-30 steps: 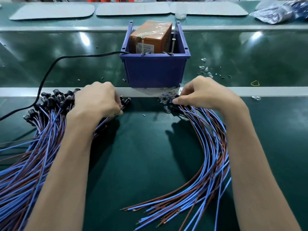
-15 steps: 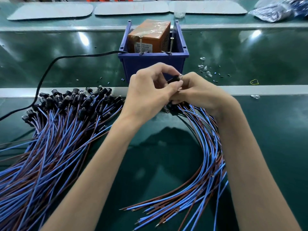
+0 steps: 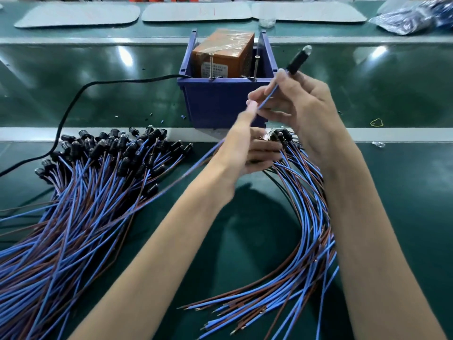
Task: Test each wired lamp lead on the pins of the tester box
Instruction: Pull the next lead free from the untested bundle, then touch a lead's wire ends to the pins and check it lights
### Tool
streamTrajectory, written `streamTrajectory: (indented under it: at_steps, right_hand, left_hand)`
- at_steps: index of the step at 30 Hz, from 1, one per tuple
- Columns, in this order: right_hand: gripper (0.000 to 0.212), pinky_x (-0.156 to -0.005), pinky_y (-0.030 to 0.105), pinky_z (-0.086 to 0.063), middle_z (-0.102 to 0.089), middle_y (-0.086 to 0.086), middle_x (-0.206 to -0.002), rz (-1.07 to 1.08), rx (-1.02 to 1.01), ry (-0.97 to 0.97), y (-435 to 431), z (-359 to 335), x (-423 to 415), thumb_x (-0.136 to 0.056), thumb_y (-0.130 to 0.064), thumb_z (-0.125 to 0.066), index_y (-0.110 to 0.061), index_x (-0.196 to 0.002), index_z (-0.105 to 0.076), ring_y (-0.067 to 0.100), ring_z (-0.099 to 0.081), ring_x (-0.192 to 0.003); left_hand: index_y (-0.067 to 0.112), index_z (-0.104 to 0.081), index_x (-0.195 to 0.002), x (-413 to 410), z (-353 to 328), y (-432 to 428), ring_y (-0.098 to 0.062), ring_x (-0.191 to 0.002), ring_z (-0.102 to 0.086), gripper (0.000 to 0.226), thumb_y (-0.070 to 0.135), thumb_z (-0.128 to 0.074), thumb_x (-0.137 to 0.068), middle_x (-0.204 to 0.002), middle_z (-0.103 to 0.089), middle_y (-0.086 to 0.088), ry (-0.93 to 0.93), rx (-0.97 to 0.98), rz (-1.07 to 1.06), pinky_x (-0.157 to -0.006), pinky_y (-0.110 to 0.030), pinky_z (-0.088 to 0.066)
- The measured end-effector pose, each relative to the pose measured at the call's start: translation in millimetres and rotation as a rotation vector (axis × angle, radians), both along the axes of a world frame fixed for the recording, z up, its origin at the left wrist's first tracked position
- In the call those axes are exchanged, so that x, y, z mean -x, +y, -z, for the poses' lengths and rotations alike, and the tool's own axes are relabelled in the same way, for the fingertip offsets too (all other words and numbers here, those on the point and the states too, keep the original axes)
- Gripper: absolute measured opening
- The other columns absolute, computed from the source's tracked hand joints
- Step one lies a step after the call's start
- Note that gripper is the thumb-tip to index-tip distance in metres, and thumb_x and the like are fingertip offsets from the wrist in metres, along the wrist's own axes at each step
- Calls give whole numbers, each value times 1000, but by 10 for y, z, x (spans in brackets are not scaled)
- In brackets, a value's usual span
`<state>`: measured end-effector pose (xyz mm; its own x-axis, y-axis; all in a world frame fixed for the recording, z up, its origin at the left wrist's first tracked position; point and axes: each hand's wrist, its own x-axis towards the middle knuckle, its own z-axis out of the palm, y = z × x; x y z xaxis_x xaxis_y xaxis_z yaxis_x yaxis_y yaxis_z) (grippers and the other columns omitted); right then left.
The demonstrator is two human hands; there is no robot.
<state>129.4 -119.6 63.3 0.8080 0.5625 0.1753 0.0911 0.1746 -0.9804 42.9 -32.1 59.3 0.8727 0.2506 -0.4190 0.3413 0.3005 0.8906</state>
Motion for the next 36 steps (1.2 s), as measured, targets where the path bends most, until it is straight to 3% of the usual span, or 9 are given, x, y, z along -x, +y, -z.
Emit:
streamTrajectory:
  at_steps: [6,12,15,17,20,27,30,32,36]
  right_hand:
    - [32,-72,36,-57,-61,-1,-57,68,-200,154,9,-20,-46,-106,-21,-27,-14,-79,-42,18,-66,-58]
    - [33,-53,28,-51,-39,-6,-48,97,-238,195,15,-18,-63,-107,-23,-27,-13,-79,-42,11,-38,-40]
    - [33,-39,17,-30,-29,-6,-52,109,-191,165,-1,-19,-57,-106,-24,-29,-14,-78,-43,9,-22,-43]
    - [33,-38,16,-17,-23,-5,-55,114,-151,109,-33,-20,-63,-105,-23,-34,-14,-76,-47,9,-13,-48]
    - [29,-37,16,-17,-29,-10,-49,126,-40,23,-60,-14,-48,-99,-19,-52,-13,-70,-57,9,-14,-48]
    - [26,-38,18,-15,-26,-5,-44,59,204,-17,-54,35,-53,-85,-22,-70,-12,-62,-70,10,-17,-42]
    - [19,-40,14,-21,-41,-4,-43,5,314,-51,-48,64,-46,-86,-21,-70,-8,-72,-72,7,-36,-38]
    - [10,-40,9,-28,-60,-7,-49,-53,349,-47,-39,72,-20,-86,-14,-70,-5,-82,-73,3,-57,-45]
    - [10,-43,3,-36,-70,-4,-61,-184,359,-18,-10,87,51,-83,-1,-69,2,-92,-72,-2,-61,-50]
  left_hand:
    - [7,-52,-114,-19,46,116,-22,-86,-66,50,49,-29,-99,-100,-67,-12,-174,452,-509,-73,-30,-52]
    - [13,-52,-101,-12,15,152,-15,-72,-65,35,38,-28,-103,-84,-63,-2,-278,507,-800,-68,-25,-49]
    - [17,-55,-88,-23,-2,204,-9,-56,-60,36,36,-28,-103,-74,-56,3,-329,485,-885,-58,-20,-47]
    - [17,-58,-81,-28,2,228,-6,-46,-53,41,35,-28,-104,-62,-53,6,-345,437,-831,-51,-18,-44]
    - [16,-59,-80,-34,25,193,-5,-41,-46,44,32,-27,-106,-50,-51,9,-315,307,-634,-45,-16,-40]
    - [23,-66,-90,-38,73,90,-1,-56,-53,38,31,-33,-104,-68,-62,11,-188,76,-318,-57,-15,-45]
    - [26,-66,-95,-49,87,84,-1,-68,-52,34,31,-33,-104,-90,-63,8,-177,86,-306,-62,-15,-47]
    - [27,-65,-95,-46,95,94,-1,-73,-53,35,33,-33,-104,-86,-64,12,-169,96,-277,-68,-18,-46]
    - [28,-67,-98,-36,109,77,1,-75,-60,37,37,-31,-104,-84,-70,17,-177,82,-184,-79,-22,-44]
